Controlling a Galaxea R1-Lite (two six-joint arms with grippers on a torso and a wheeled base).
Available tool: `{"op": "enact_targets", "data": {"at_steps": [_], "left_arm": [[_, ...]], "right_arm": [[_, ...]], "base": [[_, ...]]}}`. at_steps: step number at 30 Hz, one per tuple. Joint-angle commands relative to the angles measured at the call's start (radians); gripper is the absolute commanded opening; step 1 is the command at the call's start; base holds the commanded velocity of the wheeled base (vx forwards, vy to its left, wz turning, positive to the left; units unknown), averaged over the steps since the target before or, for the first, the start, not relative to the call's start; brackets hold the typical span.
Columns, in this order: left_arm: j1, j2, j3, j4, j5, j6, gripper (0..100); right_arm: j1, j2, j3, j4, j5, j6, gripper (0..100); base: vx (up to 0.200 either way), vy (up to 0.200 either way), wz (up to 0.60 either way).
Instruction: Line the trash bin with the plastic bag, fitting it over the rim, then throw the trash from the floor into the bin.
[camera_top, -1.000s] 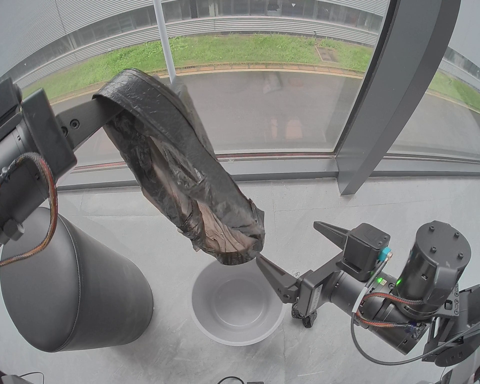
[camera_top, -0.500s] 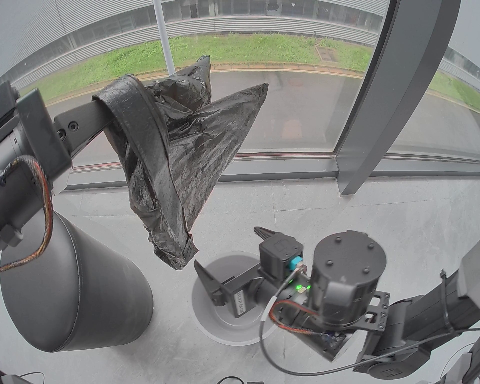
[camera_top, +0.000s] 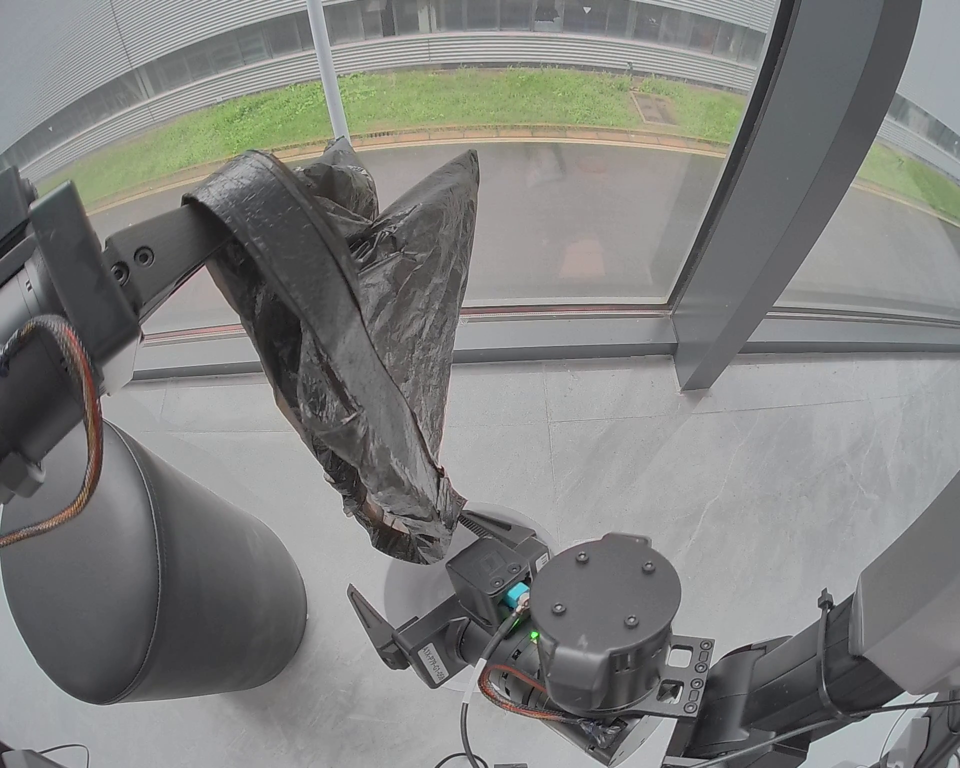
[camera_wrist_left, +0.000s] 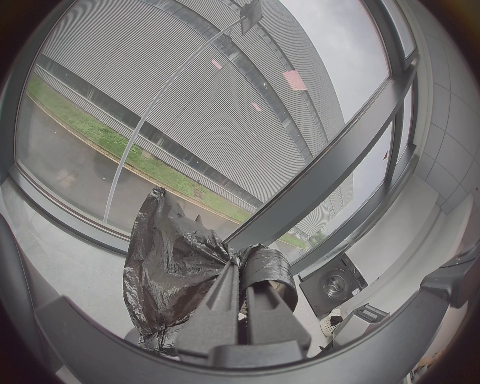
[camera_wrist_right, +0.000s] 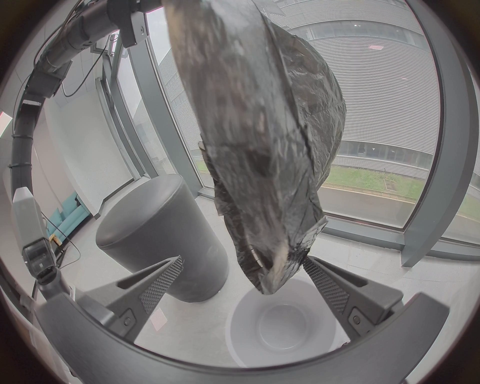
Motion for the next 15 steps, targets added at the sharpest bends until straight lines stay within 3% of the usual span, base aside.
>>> {"op": "enact_targets", "data": {"at_steps": [1, 15], "left_arm": [[0.000, -0.002, 0.005, -0.001, 0.000, -0.002, 0], [0.000, -0.011, 0.011, -0.001, 0.000, -0.012, 0]], "right_arm": [[-0.032, 0.008, -0.002, 0.003, -0.001, -0.014, 100], [-0.068, 0.045, -0.031, -0.008, -0.056, -0.038, 100]], "base": [[0.000, 0.000, 0.00], [0.000, 0.000, 0.00]]}}
